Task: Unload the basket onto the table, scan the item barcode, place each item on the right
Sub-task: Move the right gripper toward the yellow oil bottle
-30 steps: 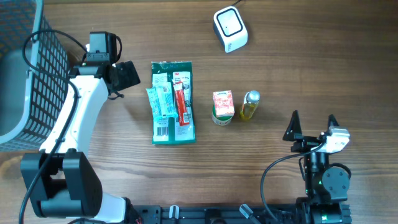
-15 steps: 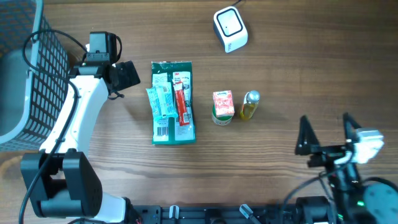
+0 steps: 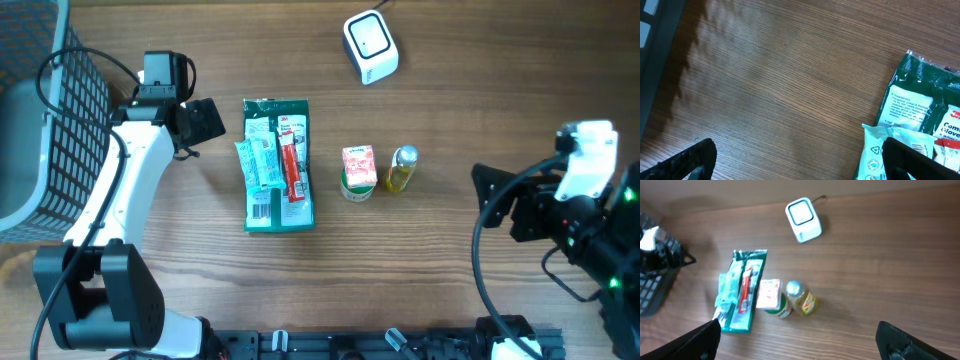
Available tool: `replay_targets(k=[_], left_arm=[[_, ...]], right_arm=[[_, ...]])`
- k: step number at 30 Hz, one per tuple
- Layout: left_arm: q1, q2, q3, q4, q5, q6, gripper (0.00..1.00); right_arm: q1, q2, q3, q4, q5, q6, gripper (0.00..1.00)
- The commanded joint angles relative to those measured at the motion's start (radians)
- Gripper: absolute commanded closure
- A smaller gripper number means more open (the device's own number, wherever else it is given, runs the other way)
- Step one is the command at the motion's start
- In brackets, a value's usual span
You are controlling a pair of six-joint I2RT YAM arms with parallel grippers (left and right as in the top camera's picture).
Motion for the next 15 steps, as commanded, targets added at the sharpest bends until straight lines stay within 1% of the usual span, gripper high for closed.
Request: replay_targets(k=[1, 4, 7, 12, 15], left_arm=[[0.003, 0.008, -0.005, 0.000, -0.009, -0.002, 0.00], [0.003, 0.008, -0.005, 0.000, -0.009, -0.002, 0.00], [0.003, 0.008, -0.005, 0.000, -0.009, -0.002, 0.00], [0.003, 0.008, -0.005, 0.000, -0.009, -0.002, 0.00], [0.003, 0.008, -0.005, 0.000, -0.009, -0.002, 0.00]], right_arm=[[0.001, 0.029, 0.024, -0.003, -0.061, -0.014, 0.00], [0.001, 0.069, 0.023, -0.076, -0.091, -0.013, 0.00], [0.001, 0.117, 0.023, -0.138, -0.091, 0.066, 0.00], [0.005, 0.263, 0.022, -0.247, -0.094, 0.105, 0.00], [0.024, 0.348, 0.022, -0.257, -0.094, 0.106, 0.00]])
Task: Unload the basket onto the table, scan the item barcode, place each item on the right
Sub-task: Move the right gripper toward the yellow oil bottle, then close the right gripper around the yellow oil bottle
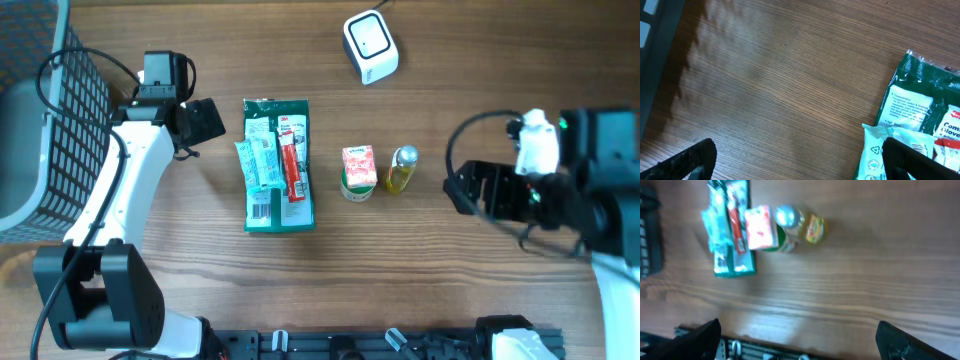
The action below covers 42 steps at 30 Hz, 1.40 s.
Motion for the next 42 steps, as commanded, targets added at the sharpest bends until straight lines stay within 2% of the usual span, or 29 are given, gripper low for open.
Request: replay_targets(k=[1, 14, 27, 30, 31, 34, 42], left_arm=[[0.003, 0.008, -0.005, 0.000, -0.009, -0.001, 0.00], [0.003, 0.008, -0.005, 0.000, -0.009, -0.002, 0.00], [0.003, 0.008, -0.005, 0.000, -0.009, -0.002, 0.00], [0.003, 0.008, -0.005, 0.000, -0.009, -0.002, 0.00], [0.003, 0.008, -0.005, 0.000, -0.009, -0.002, 0.00], [0.003, 0.008, -0.005, 0.000, -0.009, -0.002, 0.00], [0.003, 0.008, -0.005, 0.000, -0.009, -0.002, 0.00]], right_arm=[[0.028, 0.089, 0.012, 0.013, -0.015, 0.036, 0.00], [0.274, 0.315, 0.011, 0.209, 0.238, 0.303, 0.00], [0.309, 0.599, -0.002, 0.317, 0.273, 0.330, 0.00], [0.309, 0.618, -0.002, 0.319, 0.264, 0.349, 0.12], [0.309, 0.619, -0.002, 0.317, 0.264, 0.350, 0.25], [0.309, 0.619, -0.002, 0.314, 0.262, 0.349, 0.43], [0.294, 0.619, -0.001, 0.314, 0.262, 0.344, 0.54]])
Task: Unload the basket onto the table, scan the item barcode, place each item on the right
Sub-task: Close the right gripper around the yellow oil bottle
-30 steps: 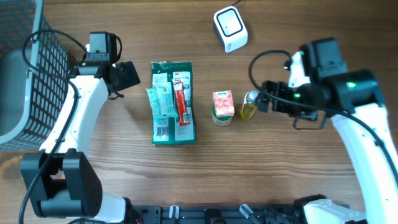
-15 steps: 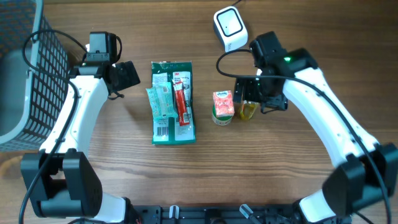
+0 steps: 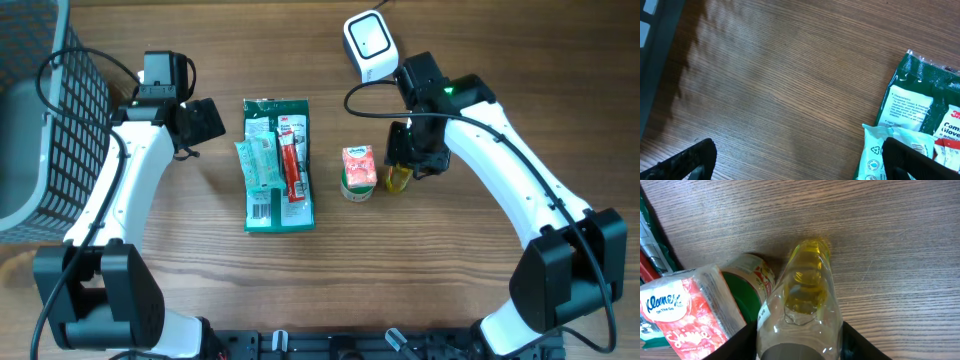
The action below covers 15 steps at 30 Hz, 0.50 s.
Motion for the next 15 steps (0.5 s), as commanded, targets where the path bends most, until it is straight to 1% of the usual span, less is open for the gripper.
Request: replay_targets(k=[1, 3, 5, 6, 7, 10, 13, 15], left_arm=[[0.003, 0.008, -0.005, 0.000, -0.009, -0.002, 0.00], [0.003, 0.008, -0.005, 0.000, -0.009, -0.002, 0.00], [0.003, 0.008, -0.005, 0.000, -0.009, -0.002, 0.00], [0.003, 0.008, -0.005, 0.000, -0.009, -0.002, 0.00], [0.003, 0.008, -0.005, 0.000, -0.009, -0.002, 0.00], [0.003, 0.008, -0.005, 0.000, -0.009, -0.002, 0.00], [0.003, 0.008, -0.005, 0.000, -0.009, -0.002, 0.00], [0.003, 0.008, -0.005, 0.000, -0.009, -0.002, 0.00]], right_arm=[[-0.016, 0.010, -0.001, -0.002, 0.014, -0.005, 0.56], [-0.023, 0.010, -0.001, -0.004, 0.014, -0.024, 0.60], [-0.027, 0.010, -0.001, -0.012, 0.021, -0.031, 0.61], [-0.027, 0.010, -0.001, -0.011, 0.021, -0.042, 0.60], [-0.027, 0.010, -0.001, -0.009, 0.022, -0.050, 0.56], [-0.027, 0.010, -0.001, -0.010, 0.025, -0.056, 0.40], [-0.027, 0.010, -0.001, -0.010, 0.031, -0.077, 0.33], [-0.027, 0.010, -0.001, -0.010, 0.033, -0.076, 0.31]])
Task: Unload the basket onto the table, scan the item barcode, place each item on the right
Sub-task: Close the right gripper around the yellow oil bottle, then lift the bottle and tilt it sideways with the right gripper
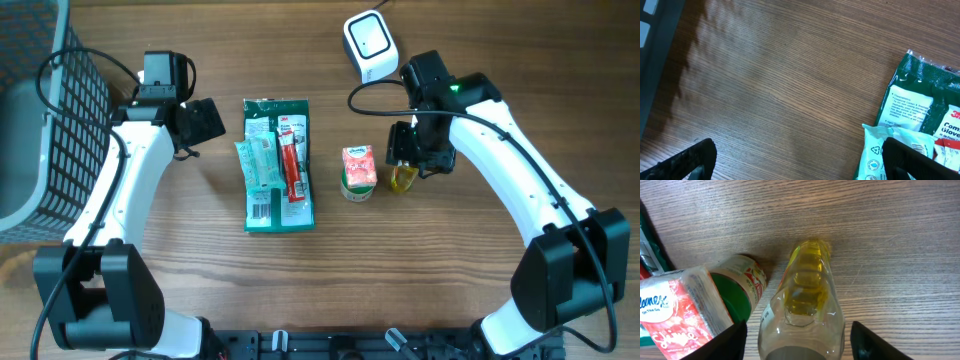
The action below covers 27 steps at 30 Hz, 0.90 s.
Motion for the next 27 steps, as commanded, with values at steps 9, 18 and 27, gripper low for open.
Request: replay_targets(k=[9, 18, 27], left_arm=[[0.003, 0.008, -0.005, 0.000, -0.009, -0.002, 0.00], [0.003, 0.008, -0.005, 0.000, -0.009, -0.002, 0.00], [0.003, 0.008, -0.005, 0.000, -0.009, -0.002, 0.00]], right_arm=[[-0.003, 0.011, -0.031, 0.030, 0.035, -0.012, 0.33], [-0.003, -0.015, -0.039, 0.049, 0.031, -0.059, 0.60], [-0.135, -0.236, -0.038, 0.039, -0.274, -0.245, 0.65]])
